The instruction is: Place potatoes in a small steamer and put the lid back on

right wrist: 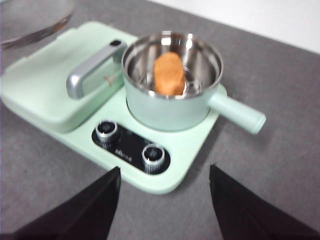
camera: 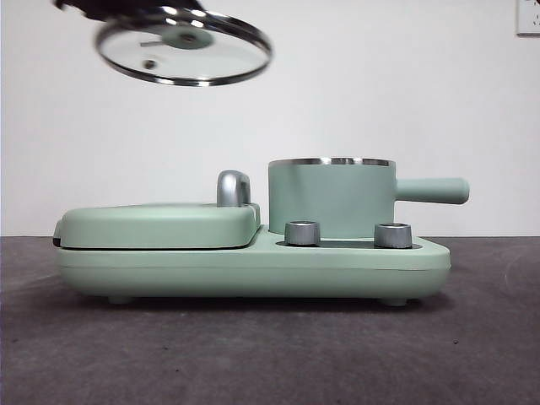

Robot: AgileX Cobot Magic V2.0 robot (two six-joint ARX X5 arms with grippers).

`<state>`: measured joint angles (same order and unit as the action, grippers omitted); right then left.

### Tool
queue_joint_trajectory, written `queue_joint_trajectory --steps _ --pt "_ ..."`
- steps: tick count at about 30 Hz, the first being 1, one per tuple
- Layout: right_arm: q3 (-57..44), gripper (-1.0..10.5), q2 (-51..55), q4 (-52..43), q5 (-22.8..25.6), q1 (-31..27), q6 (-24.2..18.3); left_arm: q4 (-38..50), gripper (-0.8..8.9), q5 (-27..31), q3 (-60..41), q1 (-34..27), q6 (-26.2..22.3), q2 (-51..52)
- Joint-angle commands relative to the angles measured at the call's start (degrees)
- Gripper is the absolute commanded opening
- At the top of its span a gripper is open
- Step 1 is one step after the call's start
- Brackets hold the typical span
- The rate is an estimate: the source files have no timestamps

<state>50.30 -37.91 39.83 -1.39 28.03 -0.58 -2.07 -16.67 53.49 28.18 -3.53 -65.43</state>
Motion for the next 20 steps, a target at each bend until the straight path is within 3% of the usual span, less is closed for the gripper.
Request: queue_joint_trajectory --steps 1,20 --pt "0.4 2.7 0.2 1.4 0.3 0.3 0.6 5.9 0.09 -0.3 2.1 1.4 1.1 -4.0" --pt "0.4 2.7 0.2 5.7 4.5 0.3 0.6 9.4 0.09 -1.6 27.0 6.3 -7.0 -34.6"
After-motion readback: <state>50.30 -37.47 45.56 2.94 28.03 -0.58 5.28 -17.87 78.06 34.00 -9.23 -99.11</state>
